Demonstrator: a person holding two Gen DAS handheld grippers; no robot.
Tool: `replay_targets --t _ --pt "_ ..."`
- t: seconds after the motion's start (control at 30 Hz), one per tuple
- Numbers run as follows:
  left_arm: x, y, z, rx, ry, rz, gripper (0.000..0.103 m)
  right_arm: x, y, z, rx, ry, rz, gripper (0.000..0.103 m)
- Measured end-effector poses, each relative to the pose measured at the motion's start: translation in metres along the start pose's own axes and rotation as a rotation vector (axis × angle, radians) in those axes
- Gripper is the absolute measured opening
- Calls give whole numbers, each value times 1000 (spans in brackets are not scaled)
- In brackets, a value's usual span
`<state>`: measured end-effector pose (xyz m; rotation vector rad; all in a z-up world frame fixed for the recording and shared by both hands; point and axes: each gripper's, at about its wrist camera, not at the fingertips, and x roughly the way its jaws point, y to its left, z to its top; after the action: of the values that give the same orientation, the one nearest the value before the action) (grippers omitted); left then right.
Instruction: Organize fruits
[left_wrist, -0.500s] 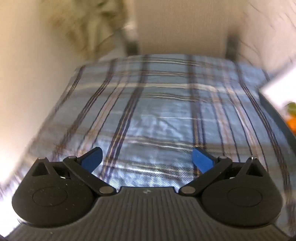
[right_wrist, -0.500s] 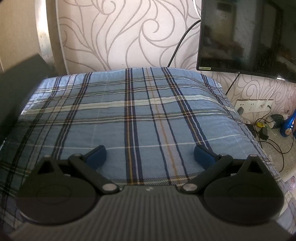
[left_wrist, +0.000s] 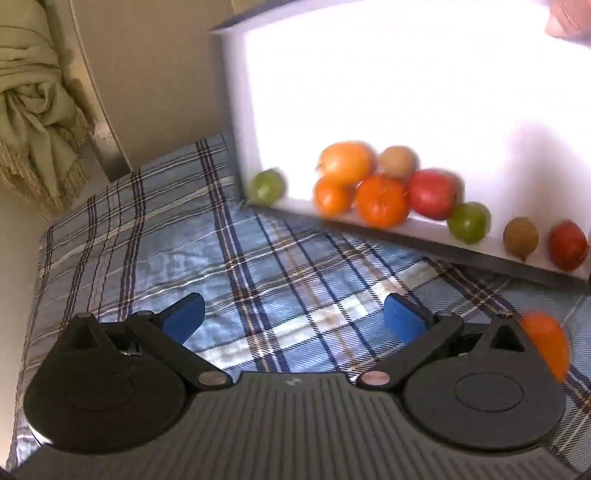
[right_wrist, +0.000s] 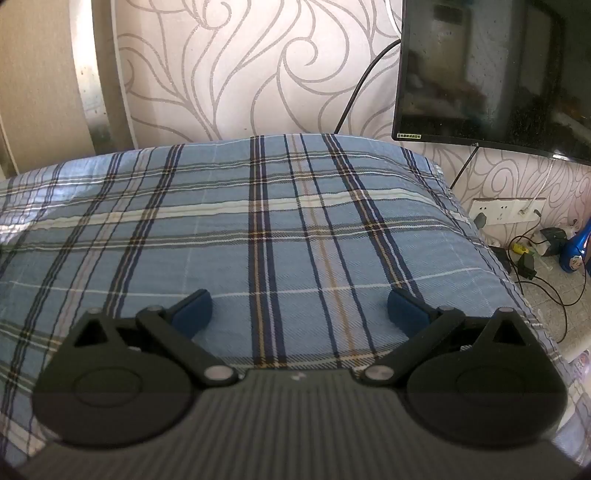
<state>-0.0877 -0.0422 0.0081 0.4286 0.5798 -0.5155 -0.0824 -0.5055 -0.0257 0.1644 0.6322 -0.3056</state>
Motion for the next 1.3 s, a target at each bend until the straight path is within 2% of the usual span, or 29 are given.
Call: replay_targets --t 0.13,0.43,0.77,0.97,1.07,1.2,1.3 --pt "-7 9 -4 -45 4 -39 103 1 0 0 -1 0 -1 103" --pt "12 27 4 -172 69 -96 103 1 -1 1 0 0 0 103" --pt "22 37 7 -265 76 -41 103 1 -1 2 2 1 2 103" --pt "4 46 11 -323 40 5 103 0 -7 2 26 -4 22 103" --pt "-13 46 15 -348 3 20 103 1 -2 1 -3 0 -6 103" --pt "-38 36 20 -339 -30 37 103 0 -3 1 4 1 0 103" --pt "-57 21 23 -311 -49 18 103 0 -3 1 4 2 0 103"
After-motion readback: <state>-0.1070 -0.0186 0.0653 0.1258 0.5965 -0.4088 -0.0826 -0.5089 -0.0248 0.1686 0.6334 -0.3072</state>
